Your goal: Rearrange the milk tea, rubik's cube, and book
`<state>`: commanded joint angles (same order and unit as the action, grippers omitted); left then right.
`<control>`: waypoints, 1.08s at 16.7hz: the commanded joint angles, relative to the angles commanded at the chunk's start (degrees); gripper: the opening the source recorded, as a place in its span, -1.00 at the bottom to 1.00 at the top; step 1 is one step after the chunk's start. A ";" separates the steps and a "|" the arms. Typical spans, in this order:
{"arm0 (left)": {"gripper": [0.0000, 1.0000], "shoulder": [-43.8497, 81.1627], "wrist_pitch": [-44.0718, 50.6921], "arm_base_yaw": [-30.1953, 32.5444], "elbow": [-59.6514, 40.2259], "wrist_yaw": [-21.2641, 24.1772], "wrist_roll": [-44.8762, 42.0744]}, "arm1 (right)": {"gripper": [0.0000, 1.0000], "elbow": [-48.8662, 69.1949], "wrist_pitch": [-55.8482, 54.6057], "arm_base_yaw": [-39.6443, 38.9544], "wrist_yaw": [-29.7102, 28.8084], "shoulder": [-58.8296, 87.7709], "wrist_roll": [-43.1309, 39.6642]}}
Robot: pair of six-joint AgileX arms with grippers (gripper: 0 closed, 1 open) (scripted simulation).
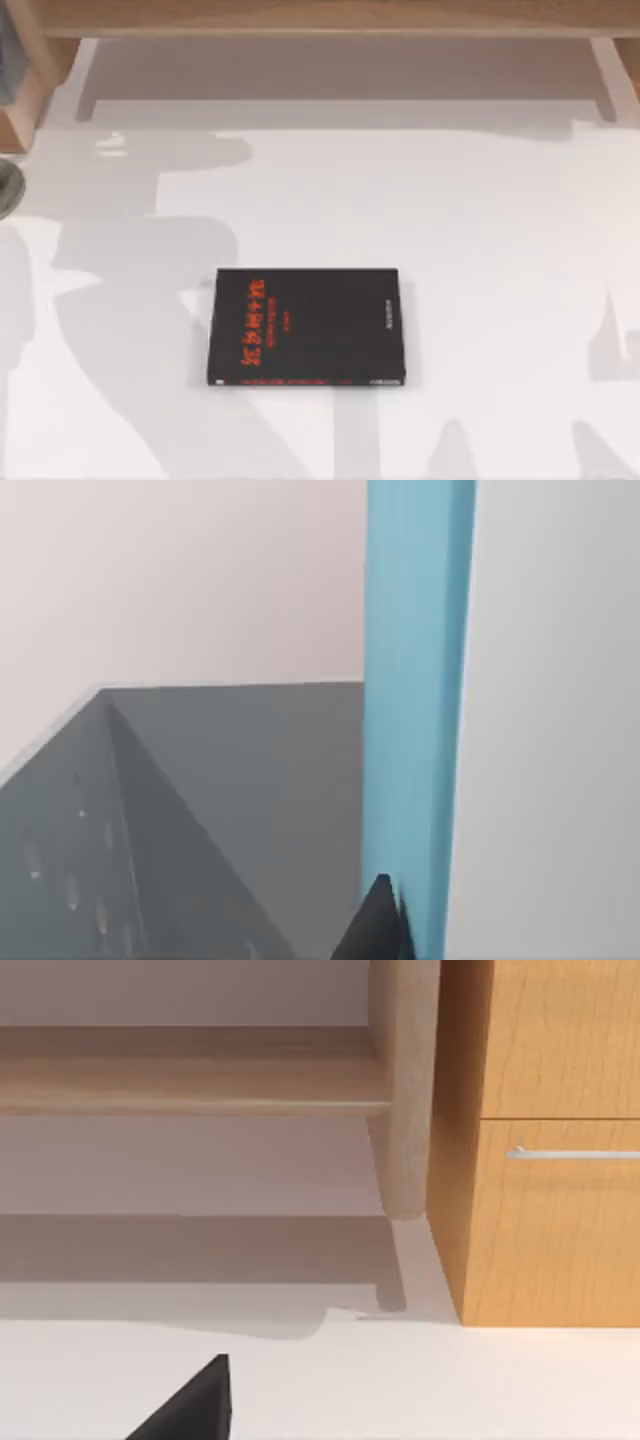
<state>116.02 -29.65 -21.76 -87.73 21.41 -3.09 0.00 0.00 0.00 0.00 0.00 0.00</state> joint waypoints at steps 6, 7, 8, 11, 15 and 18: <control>-1.00 -18.79 -2.79 11.35 4.65 -17.79 -15.25 | 1.00 0.00 0.00 0.00 0.00 0.00 0.00; -1.00 -22.06 -3.24 14.90 5.64 -21.41 -18.31 | 1.00 0.00 0.00 0.00 0.00 0.00 0.00; -1.00 -25.12 -3.58 18.86 6.80 -25.11 -21.37 | 1.00 0.00 0.00 0.00 0.00 0.00 0.00; -1.00 -32.11 -3.72 32.42 11.74 -36.47 -30.04 | 1.00 0.00 0.00 0.00 0.00 0.00 0.00; -1.00 -34.45 -1.28 51.70 21.40 -50.69 -38.88 | 1.00 0.00 0.00 0.00 0.00 0.00 0.00; -1.00 -30.52 2.41 64.70 30.29 -59.60 -42.71 | 1.00 0.00 0.00 0.00 0.00 0.00 0.00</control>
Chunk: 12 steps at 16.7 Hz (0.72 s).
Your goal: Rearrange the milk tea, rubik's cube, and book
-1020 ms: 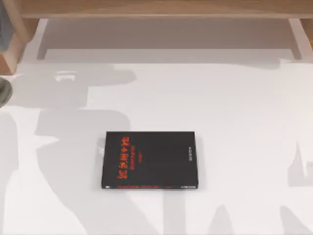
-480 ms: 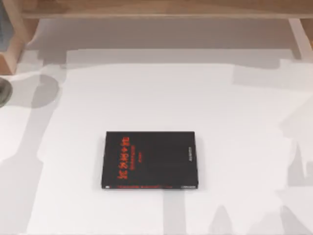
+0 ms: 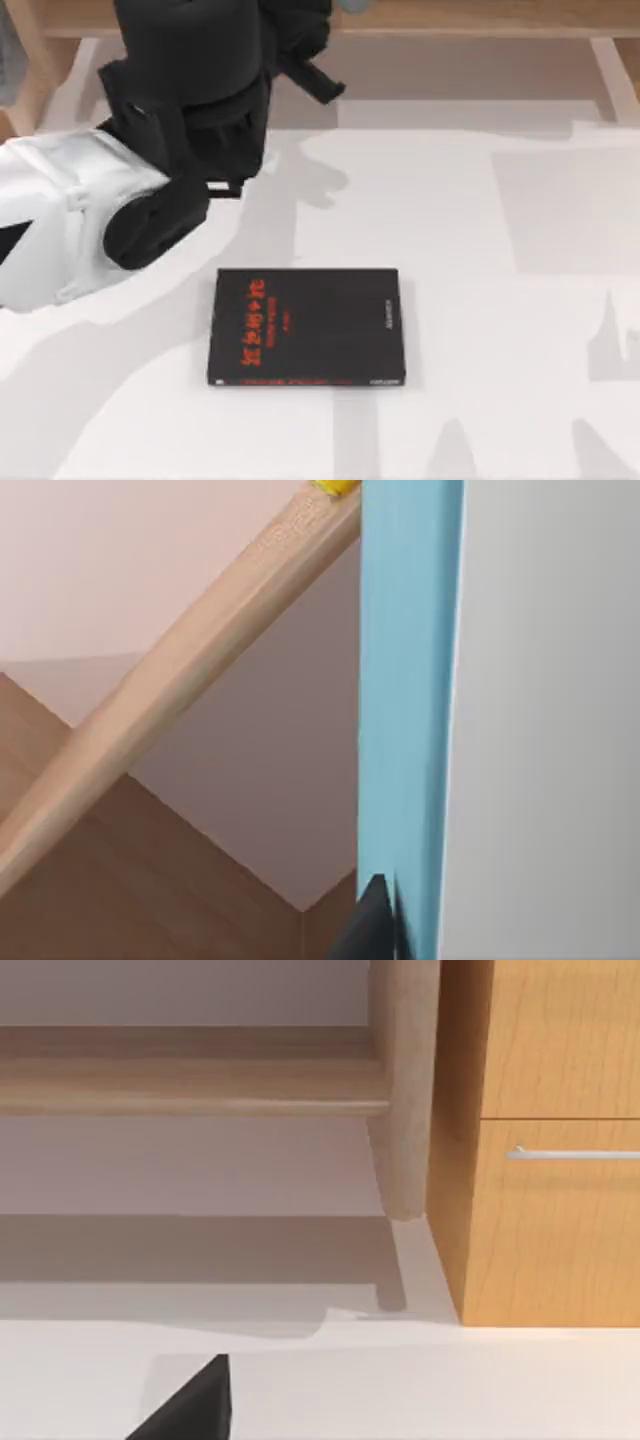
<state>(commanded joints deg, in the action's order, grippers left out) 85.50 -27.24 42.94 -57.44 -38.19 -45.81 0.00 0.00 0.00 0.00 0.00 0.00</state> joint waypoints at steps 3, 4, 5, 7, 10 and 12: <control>-1.00 6.72 4.49 10.23 9.16 -6.68 -1.51 | 1.00 0.00 0.00 0.00 0.00 0.00 0.00; -1.00 9.14 5.99 13.02 12.02 -8.27 -1.60 | 1.00 0.00 0.00 0.00 0.00 0.00 0.00; -1.00 11.44 7.41 15.56 14.63 -9.56 -1.57 | 1.00 0.00 0.00 0.00 0.00 0.00 0.00; -1.00 15.21 9.70 19.67 18.75 -11.26 -1.29 | 1.00 0.00 0.00 0.00 0.00 0.00 0.00; -1.00 17.56 11.11 22.24 21.20 -12.10 -0.99 | 1.00 0.00 0.00 0.00 0.00 0.00 0.00; -1.00 17.56 11.11 22.24 21.20 -12.10 -0.99 | 1.00 0.00 0.00 0.00 0.00 0.00 0.00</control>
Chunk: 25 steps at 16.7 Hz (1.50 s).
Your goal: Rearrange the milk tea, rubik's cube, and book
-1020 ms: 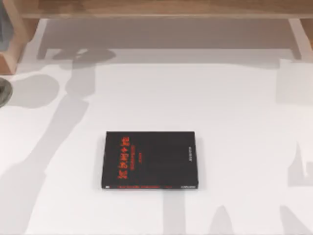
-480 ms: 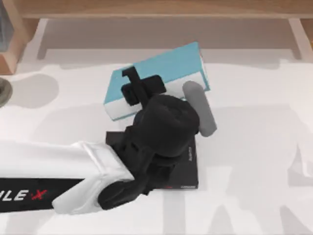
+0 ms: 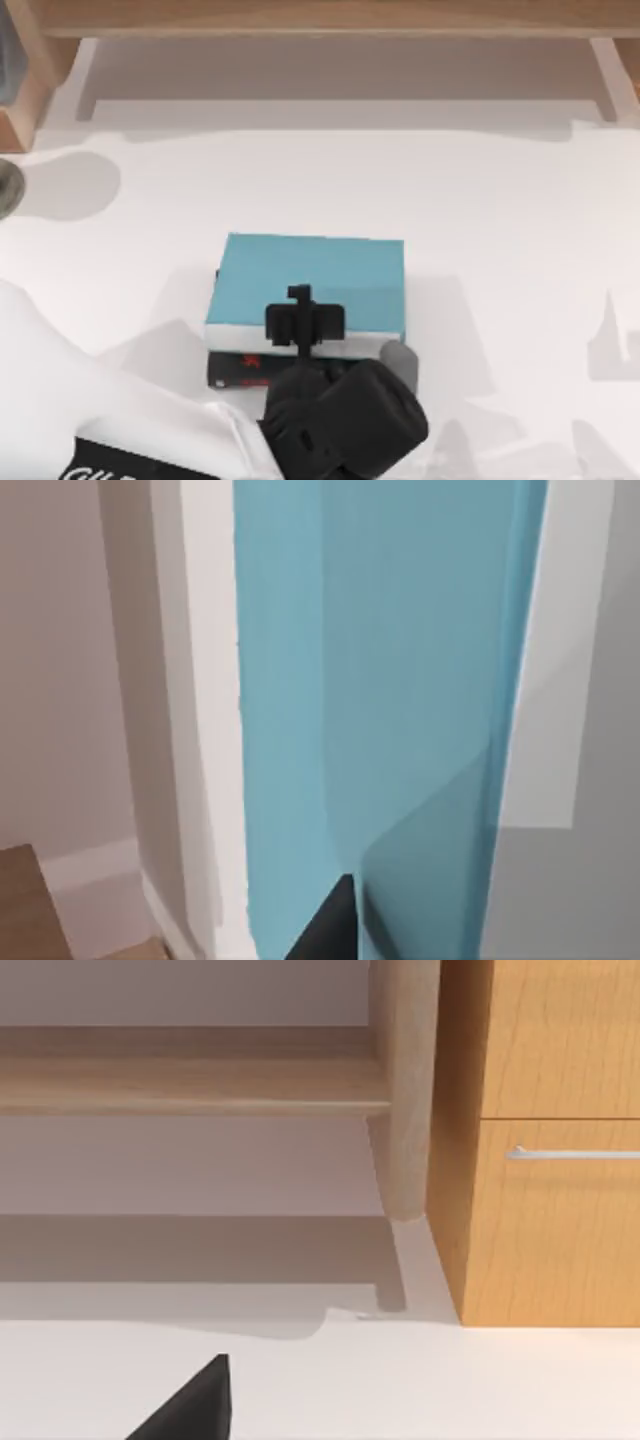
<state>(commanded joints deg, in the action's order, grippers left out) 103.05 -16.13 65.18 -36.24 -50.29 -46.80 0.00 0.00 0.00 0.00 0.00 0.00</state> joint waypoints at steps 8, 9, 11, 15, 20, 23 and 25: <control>-1.00 0.81 -1.43 -0.83 -0.17 0.54 -1.02 | 1.00 0.00 0.00 0.00 0.00 0.00 0.00; -1.00 0.81 -1.43 -0.83 -0.17 0.54 -1.02 | 1.00 0.00 0.00 0.00 0.00 0.00 0.00; -0.70 0.81 -1.43 -0.83 -0.17 0.54 -1.02 | 1.00 0.00 0.00 0.00 0.00 0.00 0.00; -0.10 0.81 -1.43 -0.83 -0.17 0.54 -1.02 | 1.00 0.00 0.00 0.00 0.00 0.00 0.00; 0.66 0.81 -1.43 -0.83 -0.17 0.54 -1.02 | 1.00 0.00 0.00 0.00 0.00 0.00 0.00; 1.00 0.81 -1.43 -0.83 -0.17 0.54 -1.02 | 1.00 0.00 0.00 0.00 0.00 0.00 0.00; 1.00 0.81 -1.43 -0.83 -0.17 0.54 -1.02 | 1.00 0.00 0.00 0.00 0.00 0.00 0.00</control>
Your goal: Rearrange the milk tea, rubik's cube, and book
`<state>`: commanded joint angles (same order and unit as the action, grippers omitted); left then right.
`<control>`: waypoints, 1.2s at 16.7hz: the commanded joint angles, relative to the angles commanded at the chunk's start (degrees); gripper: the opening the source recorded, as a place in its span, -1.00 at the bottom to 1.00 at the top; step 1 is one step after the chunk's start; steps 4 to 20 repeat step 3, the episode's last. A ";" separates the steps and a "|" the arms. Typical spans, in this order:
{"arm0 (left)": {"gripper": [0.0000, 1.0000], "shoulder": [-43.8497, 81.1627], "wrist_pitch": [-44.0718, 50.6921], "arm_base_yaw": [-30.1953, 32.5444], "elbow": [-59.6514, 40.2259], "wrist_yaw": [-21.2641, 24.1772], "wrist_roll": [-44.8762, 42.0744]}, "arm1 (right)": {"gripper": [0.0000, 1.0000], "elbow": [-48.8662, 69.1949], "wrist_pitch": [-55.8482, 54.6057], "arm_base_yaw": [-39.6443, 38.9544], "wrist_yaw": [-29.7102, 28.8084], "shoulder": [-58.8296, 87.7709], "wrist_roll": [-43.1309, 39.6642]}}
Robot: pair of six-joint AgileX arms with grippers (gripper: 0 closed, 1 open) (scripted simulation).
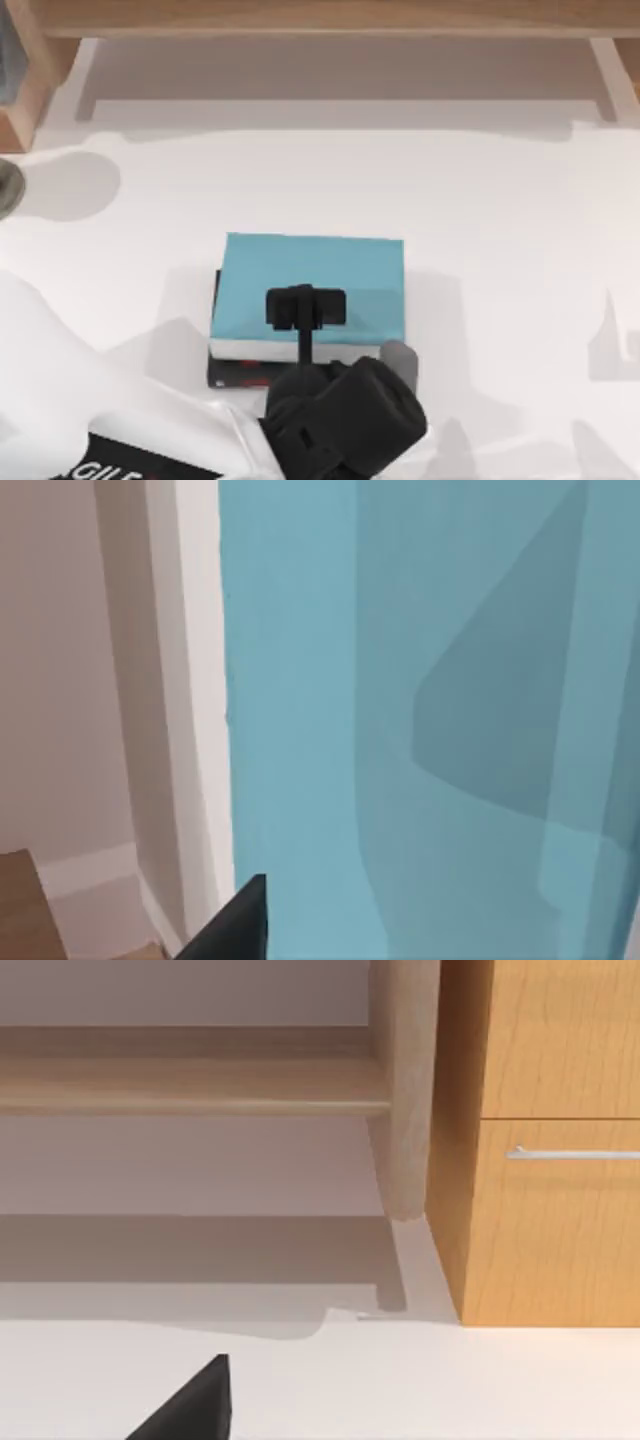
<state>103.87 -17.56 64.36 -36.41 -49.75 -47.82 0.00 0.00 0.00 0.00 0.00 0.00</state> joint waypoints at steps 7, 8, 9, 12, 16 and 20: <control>1.00 0.00 0.00 0.00 0.00 0.00 0.00 | 1.00 0.00 0.00 0.00 0.00 0.00 0.00; 1.00 0.00 0.00 0.00 0.00 0.00 0.00 | 1.00 0.00 0.00 0.00 0.00 0.00 0.00; 1.00 0.00 0.00 0.00 0.00 0.00 0.00 | 1.00 0.00 0.00 0.00 0.00 0.00 0.00; 1.00 0.00 0.00 0.00 0.00 0.00 0.00 | 1.00 0.00 0.00 0.00 0.00 0.00 0.00; 1.00 0.00 0.00 0.00 0.00 0.00 0.00 | 1.00 0.00 0.00 0.00 0.00 0.00 0.00; 1.00 0.00 0.00 0.00 0.00 0.00 0.00 | 1.00 0.00 0.00 0.00 0.00 0.00 0.00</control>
